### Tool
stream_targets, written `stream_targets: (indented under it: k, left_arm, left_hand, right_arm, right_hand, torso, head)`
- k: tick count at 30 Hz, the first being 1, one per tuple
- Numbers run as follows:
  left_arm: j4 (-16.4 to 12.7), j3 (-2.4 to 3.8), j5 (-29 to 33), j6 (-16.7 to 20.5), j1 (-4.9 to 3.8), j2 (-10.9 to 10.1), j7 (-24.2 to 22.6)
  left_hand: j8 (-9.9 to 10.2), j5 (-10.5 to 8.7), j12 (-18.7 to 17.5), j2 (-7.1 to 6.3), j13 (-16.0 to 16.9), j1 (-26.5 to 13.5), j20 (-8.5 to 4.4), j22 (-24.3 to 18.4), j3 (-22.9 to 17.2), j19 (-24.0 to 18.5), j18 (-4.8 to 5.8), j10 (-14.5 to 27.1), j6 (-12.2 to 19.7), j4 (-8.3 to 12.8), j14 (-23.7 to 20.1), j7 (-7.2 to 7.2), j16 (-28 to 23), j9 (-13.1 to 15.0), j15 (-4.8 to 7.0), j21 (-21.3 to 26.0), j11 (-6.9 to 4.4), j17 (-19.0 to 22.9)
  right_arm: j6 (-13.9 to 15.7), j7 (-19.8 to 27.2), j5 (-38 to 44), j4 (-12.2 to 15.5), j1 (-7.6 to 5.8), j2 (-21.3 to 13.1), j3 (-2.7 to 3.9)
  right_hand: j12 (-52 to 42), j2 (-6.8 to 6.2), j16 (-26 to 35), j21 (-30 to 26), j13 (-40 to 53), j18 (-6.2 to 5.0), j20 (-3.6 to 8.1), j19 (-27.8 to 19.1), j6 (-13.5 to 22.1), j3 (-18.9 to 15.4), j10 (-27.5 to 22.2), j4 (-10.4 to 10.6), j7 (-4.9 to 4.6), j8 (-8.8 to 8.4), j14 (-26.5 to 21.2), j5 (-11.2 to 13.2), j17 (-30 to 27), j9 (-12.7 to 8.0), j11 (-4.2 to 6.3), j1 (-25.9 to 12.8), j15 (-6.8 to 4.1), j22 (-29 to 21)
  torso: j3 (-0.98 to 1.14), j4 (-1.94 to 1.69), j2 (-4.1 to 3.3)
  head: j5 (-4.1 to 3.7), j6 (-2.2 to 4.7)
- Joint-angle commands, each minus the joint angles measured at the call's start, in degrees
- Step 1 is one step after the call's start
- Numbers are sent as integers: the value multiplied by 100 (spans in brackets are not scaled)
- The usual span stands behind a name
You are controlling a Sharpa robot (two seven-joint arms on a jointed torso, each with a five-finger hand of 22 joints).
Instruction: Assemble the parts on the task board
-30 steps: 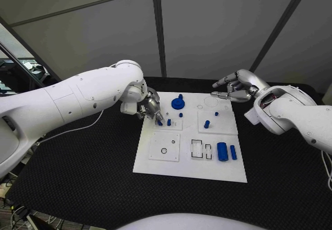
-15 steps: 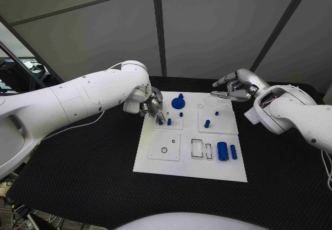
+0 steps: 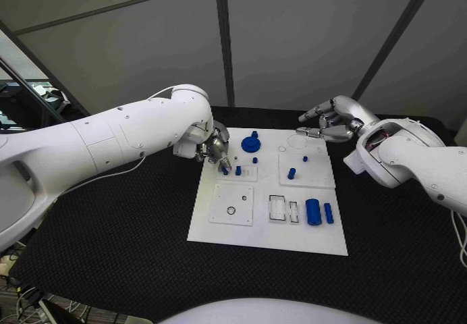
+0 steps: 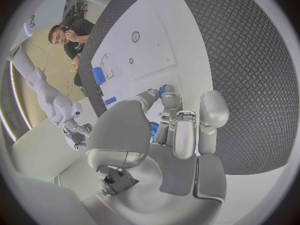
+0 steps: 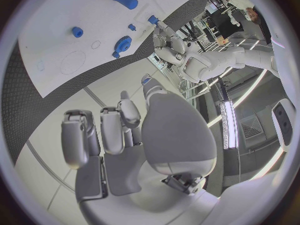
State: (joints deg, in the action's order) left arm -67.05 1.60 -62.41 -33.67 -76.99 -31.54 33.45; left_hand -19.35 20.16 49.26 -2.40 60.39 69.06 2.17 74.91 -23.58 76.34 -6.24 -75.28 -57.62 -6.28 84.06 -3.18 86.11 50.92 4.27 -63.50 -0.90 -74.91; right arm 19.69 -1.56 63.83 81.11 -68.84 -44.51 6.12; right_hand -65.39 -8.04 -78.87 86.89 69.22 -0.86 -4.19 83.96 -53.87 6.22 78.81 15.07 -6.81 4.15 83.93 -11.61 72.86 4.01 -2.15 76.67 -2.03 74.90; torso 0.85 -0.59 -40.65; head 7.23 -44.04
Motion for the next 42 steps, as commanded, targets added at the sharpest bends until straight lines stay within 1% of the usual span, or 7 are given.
stream_targets:
  k: [1,20,34,42]
  left_arm:
    - [11,-2,-117,-99,-8,14,-57]
    - [72,-25,-123,-85,10,40,-42]
    - [135,-29,-124,22,48,78,-41]
    - [156,-31,-124,15,73,101,-27]
  left_hand:
    - [-35,40,37,56,8,29,13,256,-1041,29,47,-37,-29,1060,459,2,21,8,-14,-33,-7,-1093]
    - [-35,42,36,56,7,28,13,257,-1042,28,47,-37,-30,1061,458,2,20,8,-14,-32,-7,-1092]
    - [-36,57,19,61,-6,15,12,260,-1048,28,46,-33,-36,1067,455,2,10,12,-13,-32,-7,-1080]
    - [-36,61,15,66,-10,8,12,262,-1049,30,47,-33,-36,1064,454,1,8,13,-13,-36,-6,-1078]
  right_arm:
    - [-25,53,-12,4,-10,6,3]
    - [-31,59,-12,0,-8,14,3]
    - [-32,66,-12,-1,-8,17,3]
    - [-33,68,-12,1,-7,18,3]
  right_hand:
    - [-28,21,31,-28,-3,-27,30,351,-28,18,3,-17,-1,-39,245,26,-7,-7,24,-31,-45,1107]
    - [-28,21,31,-28,-3,-27,30,351,-28,18,3,-17,-1,-39,245,26,-7,-7,24,-31,-45,1107]
    - [-28,21,31,-28,-3,-27,30,351,-28,18,3,-17,-1,-39,245,26,-7,-7,24,-31,-45,1107]
    - [-28,21,31,-28,-3,-27,30,351,-28,18,3,-17,-1,-39,245,26,-7,-7,24,-31,-45,1107]
  torso:
    - [0,1,0]
    - [2,2,-3]
    - [4,1,1]
    - [3,0,1]
  head:
    - [-2,-8]
    - [-8,-16]
    - [-12,-22]
    - [-15,-25]
